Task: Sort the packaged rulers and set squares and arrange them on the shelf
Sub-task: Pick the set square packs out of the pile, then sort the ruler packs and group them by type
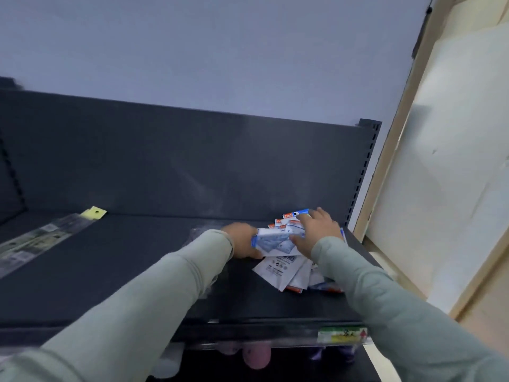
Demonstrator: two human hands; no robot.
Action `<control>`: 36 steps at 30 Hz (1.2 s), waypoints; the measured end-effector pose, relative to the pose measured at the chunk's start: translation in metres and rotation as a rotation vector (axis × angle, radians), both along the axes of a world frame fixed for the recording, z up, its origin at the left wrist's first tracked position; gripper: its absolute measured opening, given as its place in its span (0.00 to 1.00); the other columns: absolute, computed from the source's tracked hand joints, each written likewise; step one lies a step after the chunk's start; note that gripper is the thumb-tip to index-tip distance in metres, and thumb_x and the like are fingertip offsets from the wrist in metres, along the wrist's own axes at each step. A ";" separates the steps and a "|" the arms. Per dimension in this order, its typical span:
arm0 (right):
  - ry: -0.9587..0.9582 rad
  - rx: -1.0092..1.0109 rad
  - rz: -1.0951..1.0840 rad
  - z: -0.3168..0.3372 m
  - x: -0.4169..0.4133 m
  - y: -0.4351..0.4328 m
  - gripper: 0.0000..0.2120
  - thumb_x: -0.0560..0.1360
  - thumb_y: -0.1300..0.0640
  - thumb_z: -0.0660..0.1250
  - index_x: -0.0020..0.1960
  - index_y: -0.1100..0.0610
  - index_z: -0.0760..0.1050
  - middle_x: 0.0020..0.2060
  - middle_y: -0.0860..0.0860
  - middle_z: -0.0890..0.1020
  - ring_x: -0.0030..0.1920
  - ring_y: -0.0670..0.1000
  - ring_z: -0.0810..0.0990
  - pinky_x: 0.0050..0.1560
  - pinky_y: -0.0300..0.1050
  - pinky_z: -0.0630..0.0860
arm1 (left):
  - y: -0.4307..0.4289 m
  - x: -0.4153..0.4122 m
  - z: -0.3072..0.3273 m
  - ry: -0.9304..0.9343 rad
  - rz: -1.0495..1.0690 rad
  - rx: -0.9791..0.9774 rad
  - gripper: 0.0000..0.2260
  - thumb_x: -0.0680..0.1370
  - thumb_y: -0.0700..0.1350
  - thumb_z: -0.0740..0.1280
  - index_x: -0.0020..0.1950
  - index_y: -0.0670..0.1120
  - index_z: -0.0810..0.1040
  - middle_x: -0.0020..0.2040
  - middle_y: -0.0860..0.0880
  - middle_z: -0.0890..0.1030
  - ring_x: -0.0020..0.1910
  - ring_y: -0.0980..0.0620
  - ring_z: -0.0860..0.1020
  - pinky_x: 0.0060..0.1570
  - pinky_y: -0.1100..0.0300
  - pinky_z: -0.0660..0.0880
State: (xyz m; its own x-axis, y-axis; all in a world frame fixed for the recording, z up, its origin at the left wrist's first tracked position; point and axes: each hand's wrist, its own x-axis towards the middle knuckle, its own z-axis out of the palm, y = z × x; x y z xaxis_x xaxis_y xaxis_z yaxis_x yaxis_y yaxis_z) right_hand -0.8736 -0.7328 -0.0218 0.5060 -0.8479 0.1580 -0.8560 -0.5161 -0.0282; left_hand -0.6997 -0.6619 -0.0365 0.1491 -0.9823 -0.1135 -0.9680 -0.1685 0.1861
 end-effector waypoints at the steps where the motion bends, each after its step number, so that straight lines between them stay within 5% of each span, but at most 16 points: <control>1: 0.012 0.006 0.032 0.003 0.008 0.004 0.28 0.77 0.43 0.60 0.74 0.50 0.60 0.75 0.51 0.59 0.76 0.54 0.51 0.72 0.51 0.56 | 0.008 0.006 0.005 -0.028 0.023 -0.009 0.21 0.75 0.55 0.68 0.64 0.45 0.75 0.62 0.45 0.77 0.59 0.45 0.76 0.54 0.58 0.72; 8: 0.051 0.052 0.266 0.017 0.077 0.044 0.27 0.76 0.51 0.62 0.73 0.50 0.60 0.72 0.52 0.64 0.73 0.55 0.59 0.69 0.50 0.63 | 0.080 0.055 0.025 -0.277 0.218 -0.082 0.16 0.76 0.53 0.66 0.59 0.46 0.77 0.59 0.45 0.78 0.57 0.43 0.77 0.52 0.51 0.76; 14: 0.125 0.079 0.455 0.026 0.145 0.101 0.30 0.76 0.46 0.64 0.75 0.50 0.58 0.72 0.52 0.65 0.71 0.56 0.62 0.68 0.52 0.64 | 0.161 0.111 0.037 -0.462 0.370 -0.062 0.17 0.76 0.53 0.66 0.63 0.48 0.76 0.61 0.46 0.78 0.60 0.44 0.77 0.55 0.52 0.76; 20: 0.145 0.068 0.593 0.030 0.213 0.168 0.30 0.74 0.43 0.66 0.72 0.50 0.62 0.67 0.52 0.70 0.69 0.55 0.65 0.64 0.51 0.69 | 0.253 0.167 0.040 -0.445 0.585 -0.022 0.15 0.77 0.50 0.65 0.63 0.49 0.74 0.58 0.49 0.78 0.57 0.46 0.77 0.46 0.55 0.74; 36: 0.156 0.078 0.875 0.025 0.415 0.357 0.29 0.75 0.44 0.64 0.73 0.49 0.61 0.68 0.52 0.69 0.70 0.55 0.64 0.64 0.53 0.70 | 0.474 0.321 0.034 -0.459 0.855 0.029 0.16 0.77 0.52 0.65 0.62 0.46 0.75 0.59 0.46 0.78 0.57 0.43 0.77 0.51 0.50 0.75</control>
State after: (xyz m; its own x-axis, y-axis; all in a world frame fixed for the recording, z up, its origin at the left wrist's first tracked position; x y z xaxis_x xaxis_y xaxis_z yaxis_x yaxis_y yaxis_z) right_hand -0.4591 -0.3758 0.0031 0.9881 -0.1538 -0.0086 -0.1538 -0.9881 -0.0071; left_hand -0.3792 -0.1875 -0.0022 0.8475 -0.5191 0.1112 -0.4937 -0.8477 -0.1941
